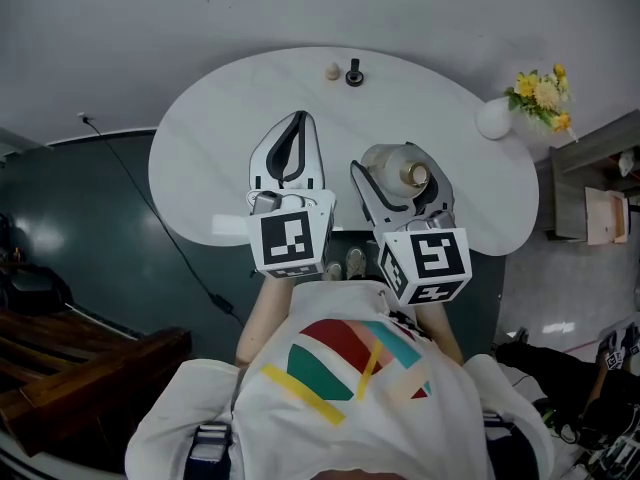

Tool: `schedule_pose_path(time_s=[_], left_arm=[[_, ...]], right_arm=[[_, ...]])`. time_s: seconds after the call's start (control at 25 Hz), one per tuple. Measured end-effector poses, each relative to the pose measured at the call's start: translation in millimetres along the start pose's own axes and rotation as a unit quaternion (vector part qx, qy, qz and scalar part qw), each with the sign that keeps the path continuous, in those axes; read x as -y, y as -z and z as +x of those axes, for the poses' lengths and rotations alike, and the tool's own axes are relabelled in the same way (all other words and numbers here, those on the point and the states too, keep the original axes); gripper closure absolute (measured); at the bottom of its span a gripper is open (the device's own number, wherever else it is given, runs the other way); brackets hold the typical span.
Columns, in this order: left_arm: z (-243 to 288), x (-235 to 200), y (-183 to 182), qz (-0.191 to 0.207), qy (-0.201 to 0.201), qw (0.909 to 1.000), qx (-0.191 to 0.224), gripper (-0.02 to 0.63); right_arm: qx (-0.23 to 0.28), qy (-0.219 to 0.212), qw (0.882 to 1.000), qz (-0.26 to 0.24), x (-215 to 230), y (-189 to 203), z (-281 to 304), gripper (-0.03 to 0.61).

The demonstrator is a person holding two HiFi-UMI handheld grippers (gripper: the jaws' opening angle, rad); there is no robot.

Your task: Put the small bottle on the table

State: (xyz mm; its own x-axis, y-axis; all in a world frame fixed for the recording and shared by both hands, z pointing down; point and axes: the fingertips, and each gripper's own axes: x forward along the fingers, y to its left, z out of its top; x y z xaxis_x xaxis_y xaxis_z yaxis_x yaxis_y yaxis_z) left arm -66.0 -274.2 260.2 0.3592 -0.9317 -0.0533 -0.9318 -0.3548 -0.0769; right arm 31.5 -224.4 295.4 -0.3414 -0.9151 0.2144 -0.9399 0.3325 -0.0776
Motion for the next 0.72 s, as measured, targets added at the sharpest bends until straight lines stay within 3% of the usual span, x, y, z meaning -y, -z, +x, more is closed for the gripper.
schedule_pose_path(time_s=[0.72], left_arm=[[23.0, 29.3, 21.7, -0.001, 0.013, 0.9996, -0.025, 0.598]], right_arm=[[-0.033, 0.016, 0.999, 0.001, 42.4, 20.1, 16.6, 0.236]])
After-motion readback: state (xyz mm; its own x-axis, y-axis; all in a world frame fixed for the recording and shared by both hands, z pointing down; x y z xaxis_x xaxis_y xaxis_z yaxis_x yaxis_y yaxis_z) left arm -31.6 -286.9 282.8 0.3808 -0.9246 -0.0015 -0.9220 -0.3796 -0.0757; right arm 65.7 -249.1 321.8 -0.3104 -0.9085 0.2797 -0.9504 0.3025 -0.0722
